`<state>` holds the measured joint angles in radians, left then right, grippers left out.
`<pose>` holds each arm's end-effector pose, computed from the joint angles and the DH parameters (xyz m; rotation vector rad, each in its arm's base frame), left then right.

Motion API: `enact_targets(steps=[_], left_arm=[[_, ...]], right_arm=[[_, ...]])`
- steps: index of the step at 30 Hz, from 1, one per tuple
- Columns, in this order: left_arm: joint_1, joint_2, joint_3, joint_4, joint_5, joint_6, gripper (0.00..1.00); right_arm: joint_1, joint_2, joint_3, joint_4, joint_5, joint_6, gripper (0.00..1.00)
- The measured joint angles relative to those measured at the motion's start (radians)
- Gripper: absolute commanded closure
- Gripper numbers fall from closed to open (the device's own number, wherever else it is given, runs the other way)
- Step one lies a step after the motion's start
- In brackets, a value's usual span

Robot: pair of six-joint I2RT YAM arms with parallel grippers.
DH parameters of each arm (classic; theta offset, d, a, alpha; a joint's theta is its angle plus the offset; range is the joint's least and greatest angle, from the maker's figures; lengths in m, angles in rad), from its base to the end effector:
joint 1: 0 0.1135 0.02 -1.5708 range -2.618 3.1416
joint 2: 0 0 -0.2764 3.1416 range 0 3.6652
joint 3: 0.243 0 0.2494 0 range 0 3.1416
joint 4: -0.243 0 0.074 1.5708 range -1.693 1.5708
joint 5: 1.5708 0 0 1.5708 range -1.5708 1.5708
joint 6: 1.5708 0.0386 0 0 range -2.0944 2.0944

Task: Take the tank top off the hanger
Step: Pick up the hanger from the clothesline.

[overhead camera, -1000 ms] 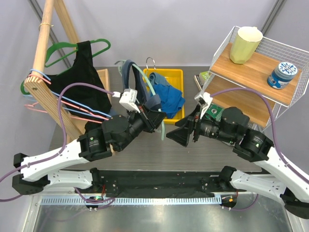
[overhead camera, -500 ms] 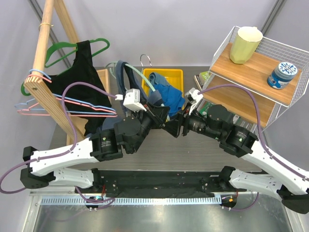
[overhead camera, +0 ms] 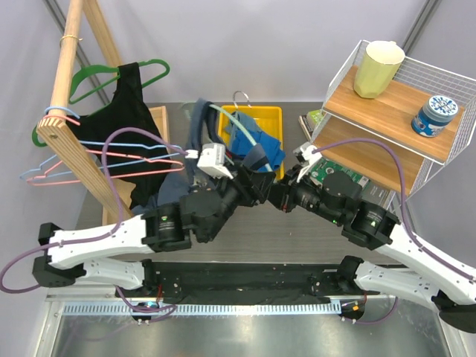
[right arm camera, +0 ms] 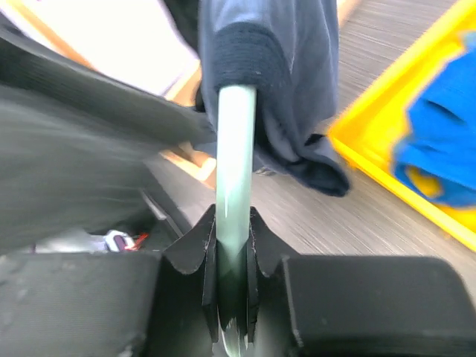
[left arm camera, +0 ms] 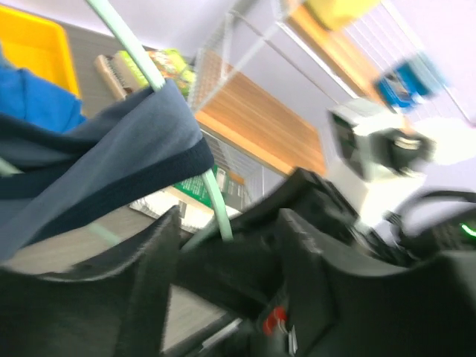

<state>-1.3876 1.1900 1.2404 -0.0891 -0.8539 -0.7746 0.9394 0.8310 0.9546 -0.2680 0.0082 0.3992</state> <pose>0.0751 -0.2457 0.4384 -0.1786 1.6782 -0.9817 0.1053 0.1434 0.3908 -0.4786 1.7529 0.9695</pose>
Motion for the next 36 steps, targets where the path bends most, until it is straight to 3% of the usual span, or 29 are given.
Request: enact_targets(steps=[1,2,3,7,10,15,18,22,26,31,36], left_arm=[[-0.005,-0.027,-0.012,0.003,0.024,0.01,0.31],[-0.009,-0.066,-0.03,0.003,0.051,0.017,0.2],[-0.012,-0.111,-0.05,0.002,0.079,0.026,0.18],[-0.013,-0.287,-0.105,0.001,0.197,0.058,0.18],[-0.015,-0.398,-0.106,-0.09,0.278,0.101,0.19],[-0.015,-0.506,-0.059,-0.328,0.28,0.129,0.21],[-0.015,-0.532,-0.033,-0.385,0.285,0.149,0.2],[-0.015,-0.499,0.031,-0.429,0.288,0.185,0.21],[-0.015,-0.341,0.226,-0.462,0.288,0.247,0.21],[-0.015,-0.189,0.369,-0.455,0.336,0.357,0.23],[-0.015,-0.112,0.385,-0.449,0.373,0.433,0.22]], right_arm=[[-0.004,-0.022,-0.015,-0.015,0.021,0.002,0.99],[-0.006,-0.041,-0.027,-0.032,0.039,0.003,0.99],[-0.008,-0.066,-0.042,-0.057,0.055,0.004,0.99],[-0.013,-0.151,-0.063,-0.171,0.107,0.005,0.99],[-0.013,-0.207,-0.062,-0.242,0.129,-0.005,0.99],[-0.013,-0.274,0.027,-0.416,0.114,-0.053,0.99],[-0.013,-0.305,0.132,-0.478,0.062,-0.079,0.99],[-0.013,-0.371,0.244,-0.486,-0.017,-0.103,0.99],[-0.012,-0.425,0.328,-0.496,-0.044,-0.113,0.99],[-0.012,-0.456,0.33,-0.534,-0.067,-0.113,0.99],[-0.012,-0.476,0.298,-0.587,-0.076,-0.109,0.99]])
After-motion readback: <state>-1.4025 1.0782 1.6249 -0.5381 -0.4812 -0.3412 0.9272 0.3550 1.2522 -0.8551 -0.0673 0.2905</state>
